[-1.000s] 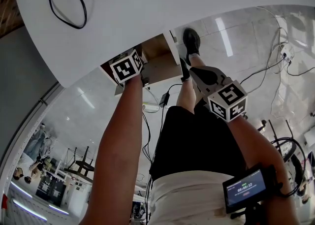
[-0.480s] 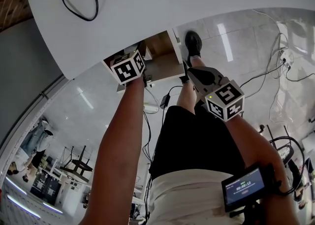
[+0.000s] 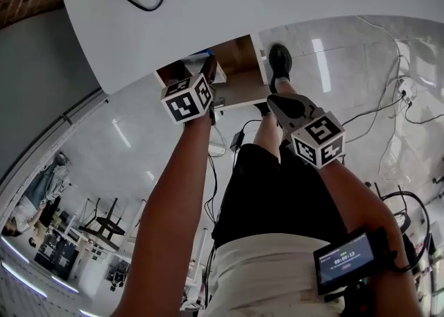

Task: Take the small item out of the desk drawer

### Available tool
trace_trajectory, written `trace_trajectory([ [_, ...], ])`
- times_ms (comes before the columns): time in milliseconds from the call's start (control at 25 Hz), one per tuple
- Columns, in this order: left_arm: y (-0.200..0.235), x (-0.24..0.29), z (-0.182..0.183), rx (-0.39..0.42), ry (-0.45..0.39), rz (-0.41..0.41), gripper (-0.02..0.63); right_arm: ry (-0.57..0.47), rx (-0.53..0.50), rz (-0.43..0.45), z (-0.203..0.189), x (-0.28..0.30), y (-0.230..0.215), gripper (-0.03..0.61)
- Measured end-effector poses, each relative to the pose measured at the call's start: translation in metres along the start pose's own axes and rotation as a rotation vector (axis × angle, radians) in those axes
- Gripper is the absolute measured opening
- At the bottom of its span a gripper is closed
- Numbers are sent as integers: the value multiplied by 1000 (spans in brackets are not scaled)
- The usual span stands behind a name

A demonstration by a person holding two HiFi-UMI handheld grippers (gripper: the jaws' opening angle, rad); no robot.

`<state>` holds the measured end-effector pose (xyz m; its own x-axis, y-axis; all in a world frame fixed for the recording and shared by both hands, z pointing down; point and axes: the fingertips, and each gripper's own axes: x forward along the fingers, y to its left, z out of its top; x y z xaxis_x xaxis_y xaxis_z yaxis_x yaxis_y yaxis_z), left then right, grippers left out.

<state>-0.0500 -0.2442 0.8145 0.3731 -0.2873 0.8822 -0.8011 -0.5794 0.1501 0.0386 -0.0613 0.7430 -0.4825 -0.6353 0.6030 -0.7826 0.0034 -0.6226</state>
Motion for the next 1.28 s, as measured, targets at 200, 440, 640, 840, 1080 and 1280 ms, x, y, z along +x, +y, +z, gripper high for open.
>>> trace_trajectory([
  [200,-2,-16,-2,-38,-30,-16,380,21,-32,15,-5,-2,11,6],
  [440,-2,-36,-1,-78,-76,-38,380,36,-68,15,-3,-2,21,6],
  [640,0,-53,2,-119,-106,-42,380,41,-82,2,4,-5,19,6],
  [840,5,-71,0,-147,-124,-45,380,48,-107,-2,12,-5,27,6],
  [1080,1,-91,-3,-160,-136,-50,380,41,-119,-8,20,-11,34,6],
  [1280,-3,-107,-3,-170,-151,-51,380,37,-134,-10,22,-16,41,6],
])
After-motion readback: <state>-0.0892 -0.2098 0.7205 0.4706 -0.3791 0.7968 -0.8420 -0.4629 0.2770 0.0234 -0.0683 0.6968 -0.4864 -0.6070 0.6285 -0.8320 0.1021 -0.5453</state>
